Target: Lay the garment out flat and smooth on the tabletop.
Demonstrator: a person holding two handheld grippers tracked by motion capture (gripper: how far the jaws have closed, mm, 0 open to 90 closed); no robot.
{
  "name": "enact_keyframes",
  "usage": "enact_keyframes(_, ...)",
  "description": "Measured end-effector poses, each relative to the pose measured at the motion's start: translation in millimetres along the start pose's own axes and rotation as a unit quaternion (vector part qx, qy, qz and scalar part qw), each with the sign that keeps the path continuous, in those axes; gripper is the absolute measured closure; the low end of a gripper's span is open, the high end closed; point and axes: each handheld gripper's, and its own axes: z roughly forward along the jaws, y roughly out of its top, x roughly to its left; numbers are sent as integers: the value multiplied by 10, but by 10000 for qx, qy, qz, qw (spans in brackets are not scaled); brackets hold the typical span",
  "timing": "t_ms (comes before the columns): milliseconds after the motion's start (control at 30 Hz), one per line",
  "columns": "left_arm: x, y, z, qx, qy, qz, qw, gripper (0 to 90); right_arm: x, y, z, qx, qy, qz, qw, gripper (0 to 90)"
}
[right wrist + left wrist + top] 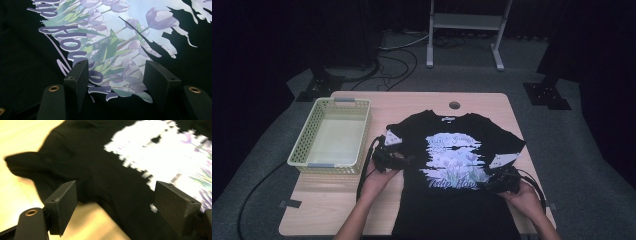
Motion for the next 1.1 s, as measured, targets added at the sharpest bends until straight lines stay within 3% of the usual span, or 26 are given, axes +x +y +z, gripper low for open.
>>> enact_keyframes(100,137,54,131,88,-23,-171,9998,189,3,-1,1,1,-15,2,10000,365)
enact_keyframes(167,221,75,252,213,-175,-370,9989,189,8,-7,2,-30,-26,26,10000,363)
enact_keyframes(300,290,95,422,462,-383,-630,9962,189,9,1,4,0,-37,19,10000,361)
enact_keyframes(433,286,65,522,864,-315,-787,9926,188,10,8,6,20,-42,14,10000,360)
enact_keyframes(500,263,26,505,835,-216,-729,9936,190,13,10,6,29,-46,20,10000,357)
enact_keyframes(700,123,-54,394,1033,134,-656,9924,191,19,9,7,28,-55,36,10000,351)
enact_keyframes(767,80,-64,370,1168,233,-636,9908,191,19,11,9,24,-63,23,10000,349)
enact_keyframes(867,46,-78,342,1173,233,-546,9913,190,27,18,13,47,-24,65,10000,311)
enact_keyframes(967,22,-38,287,811,336,-363,9955,189,39,99,24,295,-5,8,9996,266)
enact_keyframes(1033,-16,28,254,564,272,-256,9977,188,-12,152,-3,135,-112,93,9998,245)
enact_keyframes(1100,-89,96,274,570,153,-82,9982,188,-129,220,-58,-146,-333,352,9987,197)
